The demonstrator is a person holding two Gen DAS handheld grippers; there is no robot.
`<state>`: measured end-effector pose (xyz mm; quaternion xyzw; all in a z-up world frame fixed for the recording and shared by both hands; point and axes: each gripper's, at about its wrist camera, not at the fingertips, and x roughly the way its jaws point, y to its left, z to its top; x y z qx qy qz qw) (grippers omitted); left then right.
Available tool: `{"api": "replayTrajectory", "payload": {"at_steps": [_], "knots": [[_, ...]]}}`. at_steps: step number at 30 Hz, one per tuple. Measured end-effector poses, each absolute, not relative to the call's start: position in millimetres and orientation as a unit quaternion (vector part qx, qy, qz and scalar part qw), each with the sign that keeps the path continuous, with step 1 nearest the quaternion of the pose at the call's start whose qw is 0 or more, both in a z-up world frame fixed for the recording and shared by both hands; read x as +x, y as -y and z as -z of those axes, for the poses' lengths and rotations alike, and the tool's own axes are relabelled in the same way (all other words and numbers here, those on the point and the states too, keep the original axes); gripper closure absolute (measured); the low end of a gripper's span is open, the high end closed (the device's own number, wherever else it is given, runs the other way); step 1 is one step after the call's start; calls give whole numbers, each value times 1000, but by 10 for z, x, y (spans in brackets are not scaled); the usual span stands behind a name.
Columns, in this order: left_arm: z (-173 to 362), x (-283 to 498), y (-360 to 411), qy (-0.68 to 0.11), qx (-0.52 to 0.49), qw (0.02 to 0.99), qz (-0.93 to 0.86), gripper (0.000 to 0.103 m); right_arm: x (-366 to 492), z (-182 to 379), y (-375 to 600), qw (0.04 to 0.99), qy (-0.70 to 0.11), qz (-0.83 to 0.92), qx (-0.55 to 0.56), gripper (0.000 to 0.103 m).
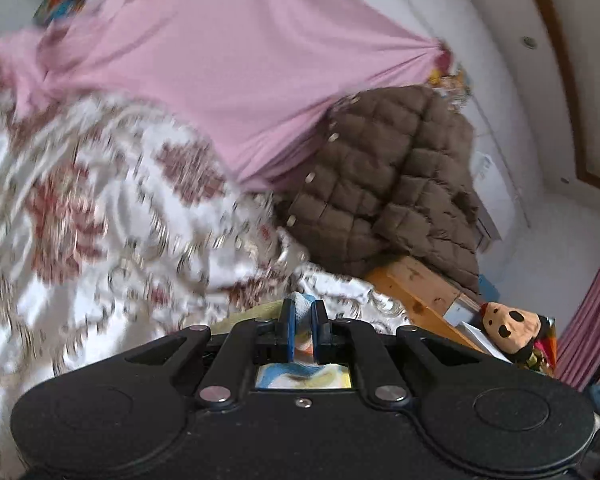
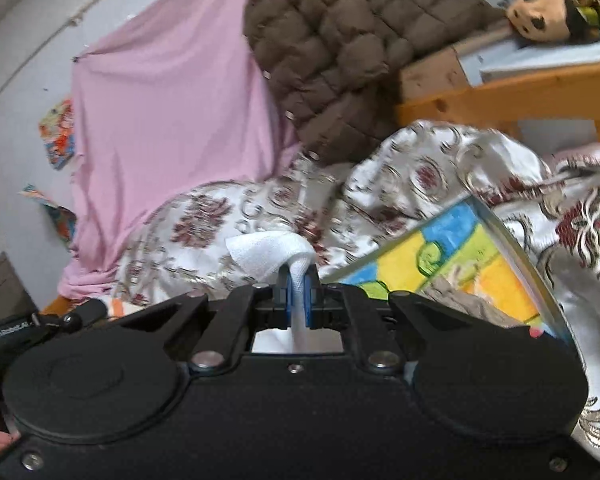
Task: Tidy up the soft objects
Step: 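Carry the towel and tissue to the tray and lower them in with both tools, then open both tools and raise them away from the tray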
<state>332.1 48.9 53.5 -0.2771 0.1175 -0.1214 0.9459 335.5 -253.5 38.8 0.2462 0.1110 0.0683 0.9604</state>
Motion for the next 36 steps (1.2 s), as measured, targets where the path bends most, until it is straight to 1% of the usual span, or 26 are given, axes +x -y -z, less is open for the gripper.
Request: {"api": "replayTrajectory", "payload": {"at_steps": [3, 9, 16, 20, 23, 25, 26, 28, 29, 31, 32, 35, 36], "knots": [[-360, 3442, -468, -140, -278, 943, 118, 96, 3454, -305, 2494, 958, -129, -53, 248, 102], [-29, 3568, -235, -192, -228, 946, 129, 95, 3681, -124, 2498, 952, -173, -9, 254, 102], [146, 3667, -123, -250, -200, 938, 131, 95, 3892, 195, 2593, 929, -252, 55, 264, 102], [203, 3724, -87, -286, -190, 930, 132, 95, 3928, 331, 2593, 922, -276, 55, 266, 99], [255, 3754, -62, -307, -184, 923, 137, 94, 3950, 371, 2564, 923, -280, 57, 258, 96], [297, 3765, -47, -319, -182, 920, 140, 93, 3971, 371, 2552, 924, -281, 53, 252, 89], [306, 3762, -36, -321, -181, 919, 141, 93, 3983, 354, 2540, 925, -282, 50, 249, 88], [305, 3752, -10, -326, -176, 918, 144, 91, 3931, 278, 2500, 927, -282, 46, 242, 79], [296, 3745, 5, -326, -173, 918, 146, 90, 3911, 223, 2493, 929, -281, 44, 237, 76], [273, 3720, 46, -328, -161, 919, 149, 87, 3856, 170, 2464, 931, -280, 41, 230, 62], [263, 3713, 64, -330, -157, 919, 150, 86, 3821, 117, 2469, 932, -279, 40, 228, 59], [247, 3696, 104, -344, -157, 913, 153, 85, 3715, 28, 2465, 936, -275, 43, 217, 45], [242, 3692, 115, -353, -161, 909, 153, 82, 3683, 1, 2472, 937, -273, 42, 215, 36]]}}
